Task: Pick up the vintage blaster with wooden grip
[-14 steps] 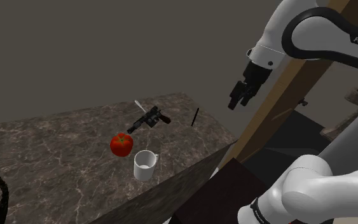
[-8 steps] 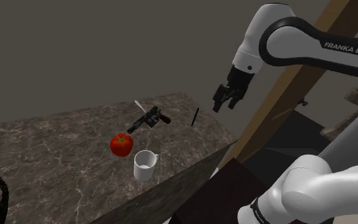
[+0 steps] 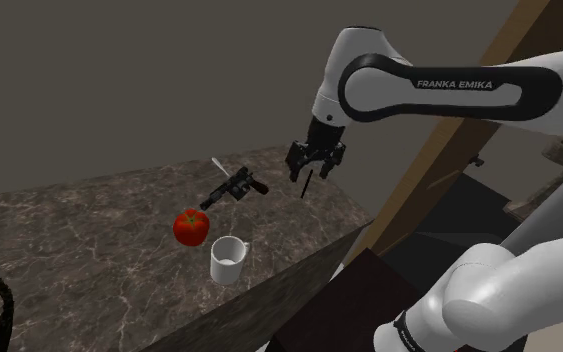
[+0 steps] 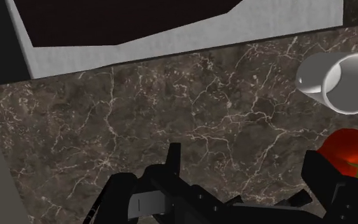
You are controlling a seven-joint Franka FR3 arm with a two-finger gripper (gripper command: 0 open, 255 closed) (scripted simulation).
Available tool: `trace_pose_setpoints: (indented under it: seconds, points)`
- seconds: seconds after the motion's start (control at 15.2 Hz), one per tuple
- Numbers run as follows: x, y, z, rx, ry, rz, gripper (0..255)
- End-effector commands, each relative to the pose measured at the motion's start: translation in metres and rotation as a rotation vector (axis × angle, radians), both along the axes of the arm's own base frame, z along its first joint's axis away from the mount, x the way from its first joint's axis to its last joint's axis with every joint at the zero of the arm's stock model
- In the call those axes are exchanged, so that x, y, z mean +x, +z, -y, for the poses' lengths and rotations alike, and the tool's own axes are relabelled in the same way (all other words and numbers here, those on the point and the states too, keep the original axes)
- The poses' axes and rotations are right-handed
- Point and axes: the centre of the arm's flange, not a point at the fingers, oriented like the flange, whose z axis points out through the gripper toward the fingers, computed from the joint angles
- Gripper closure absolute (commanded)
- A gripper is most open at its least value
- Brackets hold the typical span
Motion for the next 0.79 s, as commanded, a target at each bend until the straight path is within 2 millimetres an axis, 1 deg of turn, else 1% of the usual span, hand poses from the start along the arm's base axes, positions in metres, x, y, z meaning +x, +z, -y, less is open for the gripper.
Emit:
trace_pose_setpoints:
  seconds: [0.0,0.4,0.73]
  points:
    - [0.019,-0.014,-0.013,-0.007,-0.041,-0.006,0]
    - [0.081,-0.059,-0.043,-0.032,-0.155,-0.026,0]
    - [0.134,-0.098,-0.062,-0.053,-0.25,-0.043,0]
